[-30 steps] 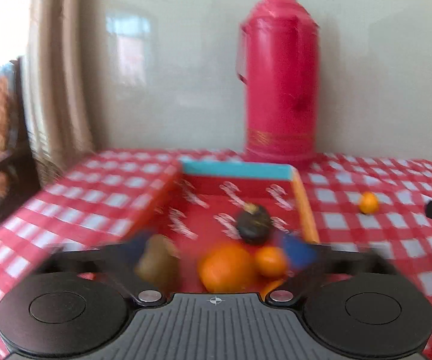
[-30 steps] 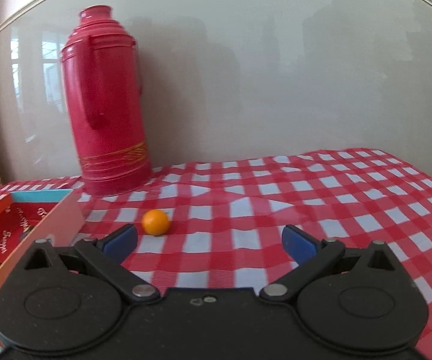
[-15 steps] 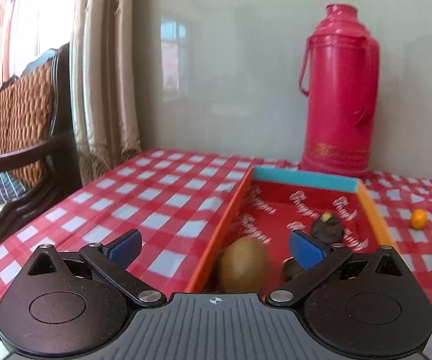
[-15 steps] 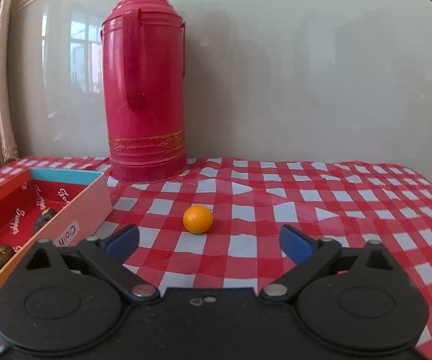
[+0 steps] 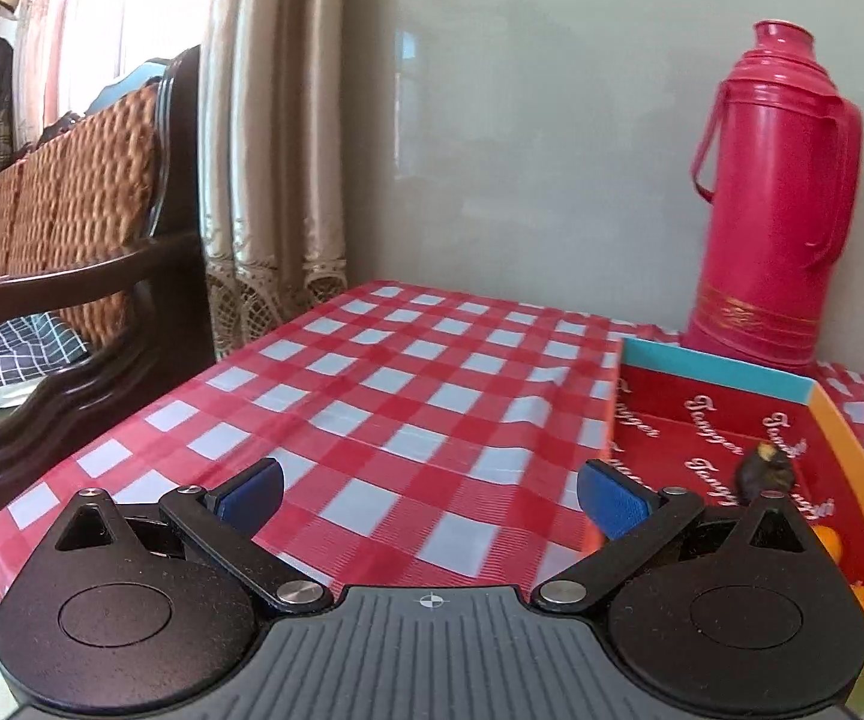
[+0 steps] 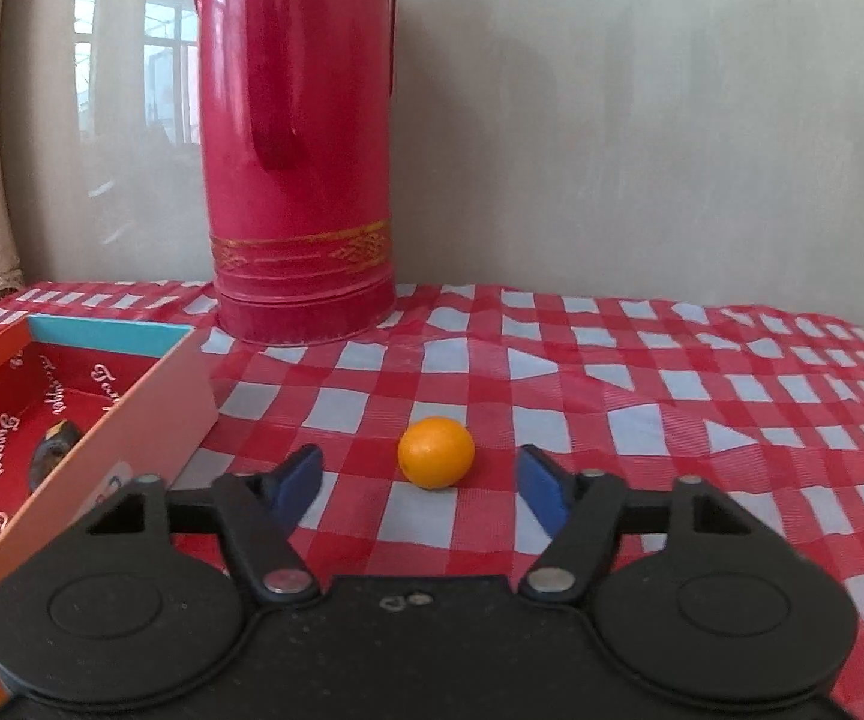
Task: Organize fruits
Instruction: 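Reach the right gripper to the small mandarin and grasp it, then carry the mandarin over the box and open the right gripper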
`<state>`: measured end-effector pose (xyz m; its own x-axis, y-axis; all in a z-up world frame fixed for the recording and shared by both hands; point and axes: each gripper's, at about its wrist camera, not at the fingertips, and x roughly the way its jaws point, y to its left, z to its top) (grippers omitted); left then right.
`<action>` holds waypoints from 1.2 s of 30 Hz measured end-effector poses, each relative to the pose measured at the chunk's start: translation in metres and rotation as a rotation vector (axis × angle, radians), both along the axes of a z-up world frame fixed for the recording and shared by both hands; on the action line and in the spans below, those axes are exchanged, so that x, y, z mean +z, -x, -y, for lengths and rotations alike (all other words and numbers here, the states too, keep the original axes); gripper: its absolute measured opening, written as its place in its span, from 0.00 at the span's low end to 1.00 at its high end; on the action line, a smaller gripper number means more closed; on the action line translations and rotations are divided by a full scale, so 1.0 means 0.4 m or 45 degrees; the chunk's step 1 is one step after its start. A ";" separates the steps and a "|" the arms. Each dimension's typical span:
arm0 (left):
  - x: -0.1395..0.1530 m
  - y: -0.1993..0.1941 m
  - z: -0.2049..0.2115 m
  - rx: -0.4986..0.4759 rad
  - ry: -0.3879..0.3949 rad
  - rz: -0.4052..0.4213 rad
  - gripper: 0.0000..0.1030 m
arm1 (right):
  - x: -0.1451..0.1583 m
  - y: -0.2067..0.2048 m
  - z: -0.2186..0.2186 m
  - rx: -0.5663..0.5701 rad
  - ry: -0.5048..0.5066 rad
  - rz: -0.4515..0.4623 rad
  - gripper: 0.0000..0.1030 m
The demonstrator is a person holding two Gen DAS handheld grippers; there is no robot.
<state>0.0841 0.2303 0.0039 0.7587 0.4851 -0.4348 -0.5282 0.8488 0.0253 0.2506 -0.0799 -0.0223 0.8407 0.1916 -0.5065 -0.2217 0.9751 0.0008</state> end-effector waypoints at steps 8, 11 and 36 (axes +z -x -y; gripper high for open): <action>-0.002 -0.009 -0.029 0.023 0.018 0.006 1.00 | -0.020 -0.062 -0.010 -0.041 -0.006 -0.081 0.42; -0.005 -0.008 -0.033 0.030 0.026 0.008 1.00 | -0.027 -0.081 0.000 -0.049 -0.037 -0.131 0.23; 0.015 0.121 0.089 -0.082 0.008 0.000 1.00 | 0.124 0.253 -0.156 0.357 -0.102 0.098 0.23</action>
<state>0.0355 0.1947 0.0099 0.7882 0.4328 -0.4376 -0.4727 0.8810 0.0198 0.1495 -0.0175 0.0273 0.7849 0.4581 -0.4173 -0.4844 0.8735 0.0477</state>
